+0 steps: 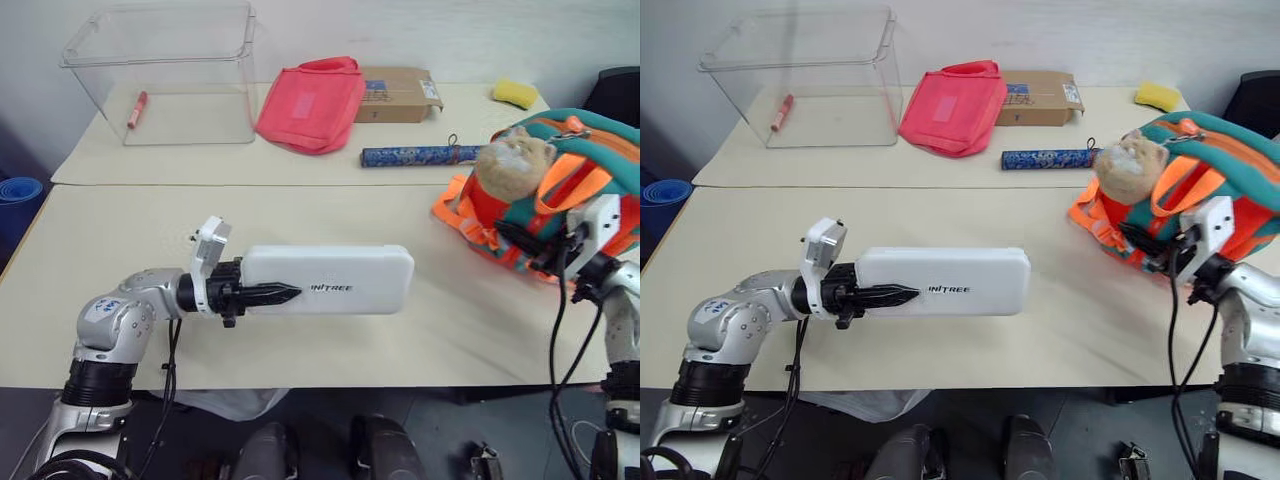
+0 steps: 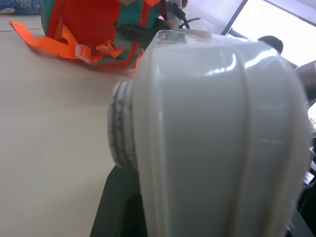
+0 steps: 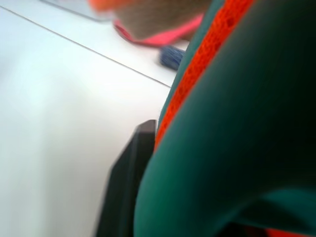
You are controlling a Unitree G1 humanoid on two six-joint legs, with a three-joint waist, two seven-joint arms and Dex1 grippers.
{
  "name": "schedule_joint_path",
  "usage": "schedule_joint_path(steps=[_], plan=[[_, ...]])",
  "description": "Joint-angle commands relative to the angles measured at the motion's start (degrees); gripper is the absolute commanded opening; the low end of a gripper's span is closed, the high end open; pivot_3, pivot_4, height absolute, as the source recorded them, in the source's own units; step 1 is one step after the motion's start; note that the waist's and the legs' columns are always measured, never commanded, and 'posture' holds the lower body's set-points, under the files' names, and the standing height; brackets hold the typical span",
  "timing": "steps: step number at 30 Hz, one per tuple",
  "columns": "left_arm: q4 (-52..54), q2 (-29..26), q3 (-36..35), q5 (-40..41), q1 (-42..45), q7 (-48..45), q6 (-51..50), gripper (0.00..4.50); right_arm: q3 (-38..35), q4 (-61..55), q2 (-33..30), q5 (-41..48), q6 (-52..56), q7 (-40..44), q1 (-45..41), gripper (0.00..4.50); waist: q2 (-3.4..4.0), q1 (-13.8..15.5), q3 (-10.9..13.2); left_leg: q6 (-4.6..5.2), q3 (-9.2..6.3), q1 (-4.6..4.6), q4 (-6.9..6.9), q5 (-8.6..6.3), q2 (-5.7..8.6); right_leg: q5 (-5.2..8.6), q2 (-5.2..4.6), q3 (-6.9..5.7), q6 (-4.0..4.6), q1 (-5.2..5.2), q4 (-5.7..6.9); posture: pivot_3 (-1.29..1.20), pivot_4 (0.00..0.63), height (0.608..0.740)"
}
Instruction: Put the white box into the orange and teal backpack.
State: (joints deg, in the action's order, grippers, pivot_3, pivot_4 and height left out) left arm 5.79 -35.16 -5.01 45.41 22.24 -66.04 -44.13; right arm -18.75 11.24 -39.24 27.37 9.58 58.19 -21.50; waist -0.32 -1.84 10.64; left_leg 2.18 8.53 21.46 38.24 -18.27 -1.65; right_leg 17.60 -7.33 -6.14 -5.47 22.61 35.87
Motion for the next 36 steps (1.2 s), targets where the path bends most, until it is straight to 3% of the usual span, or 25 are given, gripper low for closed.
schedule_joint_path(steps=[1,6,8,12,14,18,23,28,32,36], plan=[[0.5,-1.5,-5.0,2.5,-1.6,0.4,-0.1,1.23,2.5,-15.7,2.4,8.6,8.8,-2.1,0.8,0.02,0.02,0.0,0.0,-0.04,0.0,0.01,-0.04,0.02,0.0,0.0,0.01,0.0,0.0,0.03,0.0,0.0,0.15,0.74],[-4.1,-2.1,-13.6,6.1,-2.3,2.8,-1.0,1.23,4.7,-36.8,3.0,30.8,28.3,-6.8,5.6,0.02,0.02,0.3,0.0,-0.12,-0.14,0.06,-0.13,0.06,-0.05,0.04,-0.01,-0.05,0.08,0.14,0.05,0.0,0.15,0.74],[-4.6,-2.4,-14.8,6.3,-2.6,3.1,-1.1,1.23,4.3,-40.5,1.8,35.4,31.4,-7.3,7.4,0.02,0.02,0.4,0.0,-0.09,-0.17,0.08,-0.18,0.01,-0.03,0.04,-0.06,-0.08,0.09,0.14,0.0,0.0,0.15,0.74],[-3.8,-3.3,-19.2,8.0,-3.7,4.4,-1.7,1.23,1.5,-48.5,-7.8,55.0,41.7,-8.4,14.1,0.02,-0.02,0.8,0.0,0.19,-0.18,0.1,-0.14,-0.28,0.13,0.03,-0.24,-0.08,0.08,0.07,-0.08,0.0,0.15,0.74],[-2.0,-3.5,-20.0,8.8,-4.0,4.3,-1.7,1.23,-0.7,-47.9,-13.5,58.5,45.2,-7.5,17.2,0.02,-0.08,0.8,0.0,0.25,-0.19,0.1,-0.13,-0.38,0.12,0.02,-0.25,-0.09,0.07,0.01,-0.21,0.0,0.15,0.74],[1.0,-3.8,-20.7,11.4,-2.9,5.0,-2.4,1.23,-4.6,-43.8,-22.1,50.7,47.0,0.9,23.6,0.02,-0.36,1.6,0.0,0.31,-0.19,0.1,-0.11,-0.49,0.14,0.02,-0.23,-0.12,0.05,-0.05,-0.34,0.0,0.15,0.74],[4.7,-0.4,-16.2,12.0,3.1,6.9,-1.1,1.23,-2.9,-37.6,-22.6,41.1,42.1,5.8,22.7,0.02,-0.47,2.1,0.0,0.3,-0.14,0.1,-0.05,-0.49,0.15,0.0,-0.2,-0.11,0.01,-0.08,-0.36,0.0,0.15,0.74],[8.3,0.9,-10.6,12.0,9.1,6.1,-1.5,1.23,-1.9,-36.8,-21.0,38.3,40.5,6.9,21.2,0.02,-0.49,2.7,0.0,0.21,-0.14,0.11,-0.03,-0.42,0.13,-0.02,-0.12,-0.13,-0.02,-0.07,-0.32,0.0,0.15,0.74],[6.6,0.9,-3.0,2.3,12.4,6.0,4.6,1.23,-1.9,-36.2,-20.1,37.1,39.9,7.5,20.7,0.02,-0.49,2.8,0.0,0.16,-0.08,0.09,-0.03,-0.34,0.12,-0.02,-0.04,-0.12,-0.02,-0.06,-0.29,0.0,0.15,0.74],[2.5,2.8,5.3,-8.8,21.4,10.5,9.1,1.23,-1.5,-35.8,-20.3,34.6,38.4,9.4,21.0,0.02,-0.66,3.6,0.1,0.21,-0.06,0.1,0.08,-0.28,0.13,-0.04,-0.03,-0.11,-0.06,-0.11,-0.32,0.0,0.15,0.74]])
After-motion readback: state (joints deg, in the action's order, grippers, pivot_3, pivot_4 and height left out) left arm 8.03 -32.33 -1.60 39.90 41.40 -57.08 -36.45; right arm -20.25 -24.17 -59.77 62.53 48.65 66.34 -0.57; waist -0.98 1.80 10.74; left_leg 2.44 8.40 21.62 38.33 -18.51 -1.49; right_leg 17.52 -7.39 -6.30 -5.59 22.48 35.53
